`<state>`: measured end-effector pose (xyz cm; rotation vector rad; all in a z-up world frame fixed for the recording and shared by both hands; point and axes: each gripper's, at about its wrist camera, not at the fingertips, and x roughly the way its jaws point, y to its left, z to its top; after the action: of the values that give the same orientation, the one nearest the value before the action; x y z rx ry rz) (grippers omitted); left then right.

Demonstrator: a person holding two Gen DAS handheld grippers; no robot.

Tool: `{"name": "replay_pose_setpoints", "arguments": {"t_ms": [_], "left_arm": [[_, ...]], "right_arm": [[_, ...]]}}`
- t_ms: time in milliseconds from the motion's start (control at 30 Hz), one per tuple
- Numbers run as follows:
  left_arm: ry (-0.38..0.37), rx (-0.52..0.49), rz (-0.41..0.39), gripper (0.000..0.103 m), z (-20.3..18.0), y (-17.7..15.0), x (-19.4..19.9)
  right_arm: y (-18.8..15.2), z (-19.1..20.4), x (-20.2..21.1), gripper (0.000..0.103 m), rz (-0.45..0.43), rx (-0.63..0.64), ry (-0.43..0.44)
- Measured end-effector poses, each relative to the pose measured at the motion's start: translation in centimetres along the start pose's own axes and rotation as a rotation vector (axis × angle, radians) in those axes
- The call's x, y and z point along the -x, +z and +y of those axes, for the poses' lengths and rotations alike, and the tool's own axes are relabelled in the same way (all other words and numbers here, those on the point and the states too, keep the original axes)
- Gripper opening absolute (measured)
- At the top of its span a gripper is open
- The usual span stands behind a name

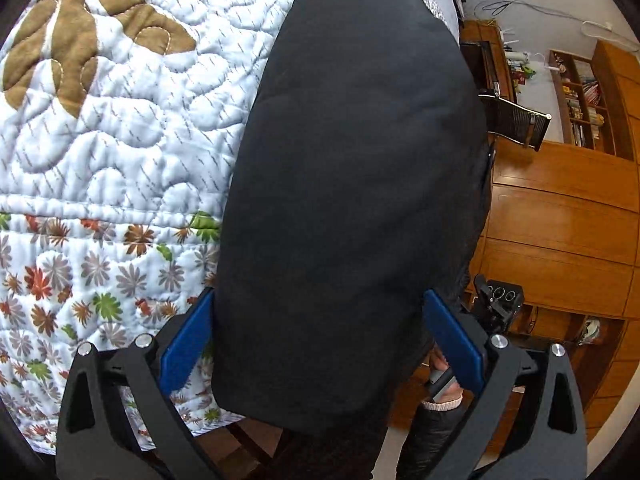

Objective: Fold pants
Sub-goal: 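Grasp the folded pants end with the left gripper and lift it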

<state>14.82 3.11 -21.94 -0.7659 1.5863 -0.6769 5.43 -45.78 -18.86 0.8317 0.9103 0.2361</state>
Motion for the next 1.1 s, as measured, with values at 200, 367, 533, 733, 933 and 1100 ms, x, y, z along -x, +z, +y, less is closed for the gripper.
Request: {"name": "replay_pose_setpoints", "arguments": {"t_ms": [200,367,533,733,933,1100], "left_arm": [[0.029,-0.018,0.041,0.100,-1.3,0.5,-1.3],[0.029,-0.058,0.050,0.100,-2.8,0.3,-1.0],[0.013,-0.045,0.085,0.100,-3.0,0.4,-1.8],[0.023,-0.013,0.075,0.100,-3.4,1.0,-3.1],[0.038,-0.018,0.062,0.100,-4.7,0.5,-3.6],[0.050,-0.019,0.030,0.099,-5.4,0.0,-3.4]], "right_arm": [[-0.1,-1.3,0.6,0.094,0.037,-0.047,0.019],[-0.3,-2.0,0.7,0.096,0.066,-0.055,0.014],[-0.6,-2.7,-0.3,0.098,0.105,-0.079,0.040],[-0.8,-3.3,-1.7,0.100,0.130,-0.112,0.119],[-0.5,-2.4,-2.6,0.092,0.129,-0.068,0.116],[-0.8,-1.3,-2.1,0.070,0.108,-0.006,0.086]]}}
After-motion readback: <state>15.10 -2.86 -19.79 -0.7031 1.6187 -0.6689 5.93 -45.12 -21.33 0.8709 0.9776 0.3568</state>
